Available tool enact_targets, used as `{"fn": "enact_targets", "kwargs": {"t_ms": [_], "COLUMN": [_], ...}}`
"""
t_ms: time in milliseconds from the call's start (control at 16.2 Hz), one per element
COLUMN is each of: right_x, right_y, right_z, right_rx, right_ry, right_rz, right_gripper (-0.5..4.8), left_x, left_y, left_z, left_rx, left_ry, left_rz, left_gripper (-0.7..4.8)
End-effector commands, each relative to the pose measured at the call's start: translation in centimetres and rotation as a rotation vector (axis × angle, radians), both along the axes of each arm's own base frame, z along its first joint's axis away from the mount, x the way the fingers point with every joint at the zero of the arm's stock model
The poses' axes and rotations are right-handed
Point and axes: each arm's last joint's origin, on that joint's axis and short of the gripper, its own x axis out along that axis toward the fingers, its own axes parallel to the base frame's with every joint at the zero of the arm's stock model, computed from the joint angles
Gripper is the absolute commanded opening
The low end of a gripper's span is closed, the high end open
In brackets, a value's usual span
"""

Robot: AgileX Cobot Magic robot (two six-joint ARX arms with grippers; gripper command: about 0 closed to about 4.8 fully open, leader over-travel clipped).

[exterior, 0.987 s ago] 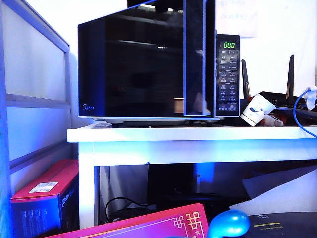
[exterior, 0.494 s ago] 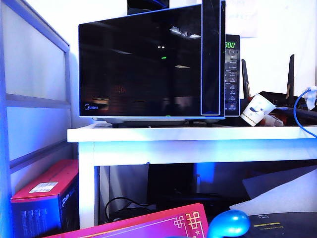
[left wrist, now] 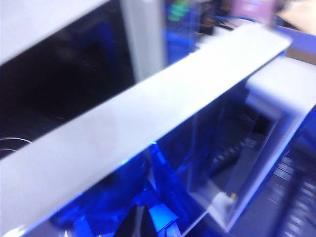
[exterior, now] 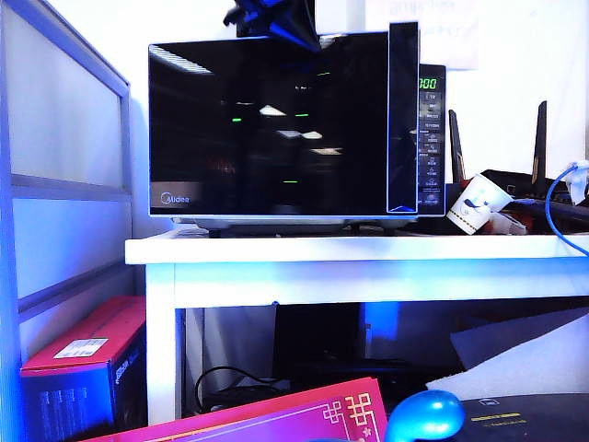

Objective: Open the microwave door, place the orange inside the microwave, then close the microwave door.

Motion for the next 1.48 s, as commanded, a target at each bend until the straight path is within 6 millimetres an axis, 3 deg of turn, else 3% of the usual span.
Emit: {"fn": "enact_targets", "kwargs": {"t_ms": [62, 802, 1111, 1173, 1358, 1419, 1481], "right_x": [-1.5, -2.3, -2.5, -2.5, -2.9, -3.4, -3.6], "right_y": [-0.6, -0.9, -1.0, -1.0, -1.2, -1.4, -1.5], "right_z": [1.1, 1.4, 1.5, 1.5, 1.5, 1.7, 1.6], "right_rx": [0.029, 0.034, 0.034, 0.033, 0.032, 0.031, 0.03], "right_ry": [-0.054, -0.068, -0.068, -0.069, -0.064, -0.061, -0.053], "right_rz": [0.0, 0.004, 0.005, 0.004, 0.003, 0.002, 0.0], "right_gripper": [-0.01, -0.01, -0.01, -0.01, -0.01, -0.01, -0.01], "left_x": [1.3, 5.6, 6.3, 6.1, 3.1, 0.0, -2.1], "left_y": [-0.6, -2.2, -2.1, -2.0, -0.7, 1.0, 2.2], "left_z": [-0.6, -3.6, -4.1, -3.7, 0.9, 4.8, 7.2], "left_rx": [-0.01, -0.072, -0.068, -0.075, -0.106, -0.124, -0.148], "left_ry": [-0.079, -0.296, -0.342, -0.347, -0.339, -0.344, -0.358], "left_rz": [0.075, 0.324, 0.468, 0.454, 0.351, 0.318, 0.322], "left_gripper": [-0.06, -0.06, -0.06, -0.06, -0.06, -0.06, -0.06]}}
